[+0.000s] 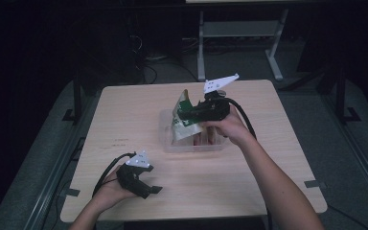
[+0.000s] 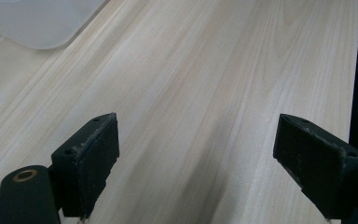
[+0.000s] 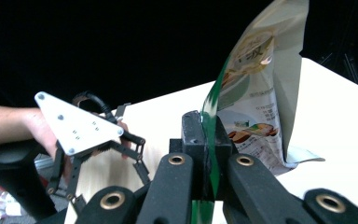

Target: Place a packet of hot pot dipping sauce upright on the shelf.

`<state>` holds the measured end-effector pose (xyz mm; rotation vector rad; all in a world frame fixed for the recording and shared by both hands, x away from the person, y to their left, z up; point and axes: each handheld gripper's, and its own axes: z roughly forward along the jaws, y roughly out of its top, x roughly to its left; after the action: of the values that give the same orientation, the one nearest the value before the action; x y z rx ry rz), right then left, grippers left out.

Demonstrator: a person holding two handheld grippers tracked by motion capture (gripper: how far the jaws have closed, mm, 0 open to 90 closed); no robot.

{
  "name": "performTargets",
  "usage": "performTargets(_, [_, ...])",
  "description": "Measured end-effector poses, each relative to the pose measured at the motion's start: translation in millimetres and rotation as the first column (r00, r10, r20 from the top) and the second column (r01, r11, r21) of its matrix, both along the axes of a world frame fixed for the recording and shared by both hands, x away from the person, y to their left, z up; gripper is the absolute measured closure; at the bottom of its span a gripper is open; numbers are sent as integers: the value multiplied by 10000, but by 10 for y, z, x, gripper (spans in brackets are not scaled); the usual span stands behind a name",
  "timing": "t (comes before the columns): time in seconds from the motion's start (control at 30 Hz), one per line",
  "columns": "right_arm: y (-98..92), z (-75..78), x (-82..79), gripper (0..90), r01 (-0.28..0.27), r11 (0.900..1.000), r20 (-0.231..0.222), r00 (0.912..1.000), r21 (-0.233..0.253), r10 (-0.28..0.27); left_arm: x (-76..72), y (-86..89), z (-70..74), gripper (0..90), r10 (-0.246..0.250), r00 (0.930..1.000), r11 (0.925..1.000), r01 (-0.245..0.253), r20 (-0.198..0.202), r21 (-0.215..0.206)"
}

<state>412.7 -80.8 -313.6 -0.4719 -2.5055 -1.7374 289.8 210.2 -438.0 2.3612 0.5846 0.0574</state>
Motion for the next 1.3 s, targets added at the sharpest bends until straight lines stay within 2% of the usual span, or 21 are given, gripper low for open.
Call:
performTargets(0.3, [137,-43,95,899,244,9997,-162,9996,92,-242,-6,0,0,140,23,10000,10000,-23,-4,-45])
performTargets(0.6, [252,-144,118,899,510,9987,-455,9976,-72,-513,-7,-2,-3,140,-25,10000,10000,25,-14,-16])
performTargets(0.8, [320,-198,106,899,614,9974,-364,9974,-364,-627,-10,-6,-10,142,-52,9999,10000,52,-92,-8])
performTargets(1.07, [389,-344,115,899,735,9952,-498,9958,-649,-768,-12,-14,-14,144,-113,9998,9999,114,-163,58])
performTargets(1.3, [467,-389,103,898,763,9931,-455,9957,-888,-806,-12,-14,-19,143,-130,9997,9999,131,-219,42])
